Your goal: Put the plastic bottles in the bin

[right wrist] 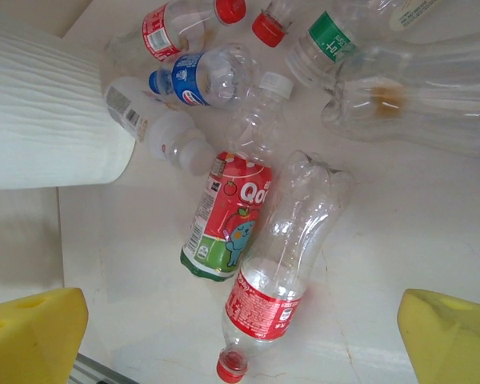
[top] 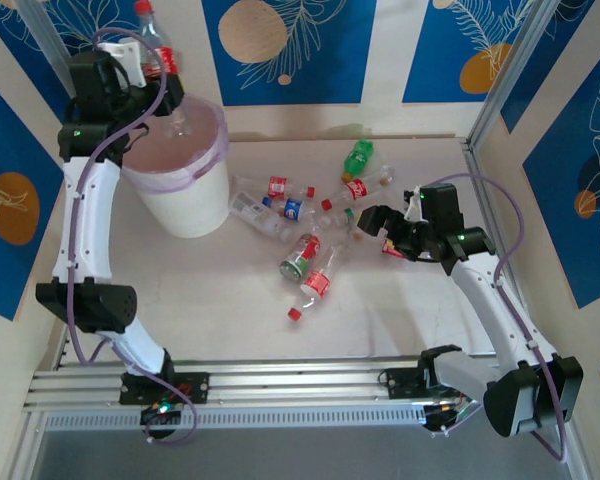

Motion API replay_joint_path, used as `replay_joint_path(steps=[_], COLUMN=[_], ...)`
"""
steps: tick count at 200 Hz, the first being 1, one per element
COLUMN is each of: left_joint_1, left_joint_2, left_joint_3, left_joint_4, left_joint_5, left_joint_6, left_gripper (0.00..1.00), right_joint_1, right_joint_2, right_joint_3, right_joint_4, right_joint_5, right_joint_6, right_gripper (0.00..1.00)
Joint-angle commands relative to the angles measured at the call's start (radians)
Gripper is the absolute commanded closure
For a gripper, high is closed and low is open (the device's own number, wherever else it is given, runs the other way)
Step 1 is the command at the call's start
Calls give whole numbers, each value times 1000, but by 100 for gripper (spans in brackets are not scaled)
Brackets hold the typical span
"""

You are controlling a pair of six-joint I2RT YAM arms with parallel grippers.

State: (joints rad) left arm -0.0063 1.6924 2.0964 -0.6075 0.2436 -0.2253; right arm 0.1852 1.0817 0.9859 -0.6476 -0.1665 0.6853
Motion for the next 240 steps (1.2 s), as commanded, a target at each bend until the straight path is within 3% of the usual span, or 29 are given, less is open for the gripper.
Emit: replay_joint_path(steps=[1,47,77,123,160,175,204,240], left_joint_1=[40,44,43,43,43,43,43,43], left_joint_2=[20,79,56,23,37,51,71,78], left_joint_3=[-38,-111,-272,-466,-529,-527,-517,-506], left_joint_4=[46,52,119,201,239,237,230,222], left_joint_5=[-119,-159,-127,-98,-76,-74,-64,-61], left_joint_6=[55,172,221,233,239,242,247,247], left_gripper=[100,100,100,100,100,88,51,36], right_joint_1=[-9,-17,-20,-25,-24,-25,-25,-26], right_joint_2=[-6,-7,-7,9,12,11,4,1], right_joint_3=[-3,-15,-27,-36,-45,-47,-53,-56], right_joint_4=[-33,-32,-26,-13,-9,-13,-17,-17], right_joint_5=[-40,-45,-47,-50,-50,-47,-38,-34], right_joint_6=[-39,-47,-46,-47,-46,-48,-49,-47], right_gripper=[0,0,1,1,1,1,1,1])
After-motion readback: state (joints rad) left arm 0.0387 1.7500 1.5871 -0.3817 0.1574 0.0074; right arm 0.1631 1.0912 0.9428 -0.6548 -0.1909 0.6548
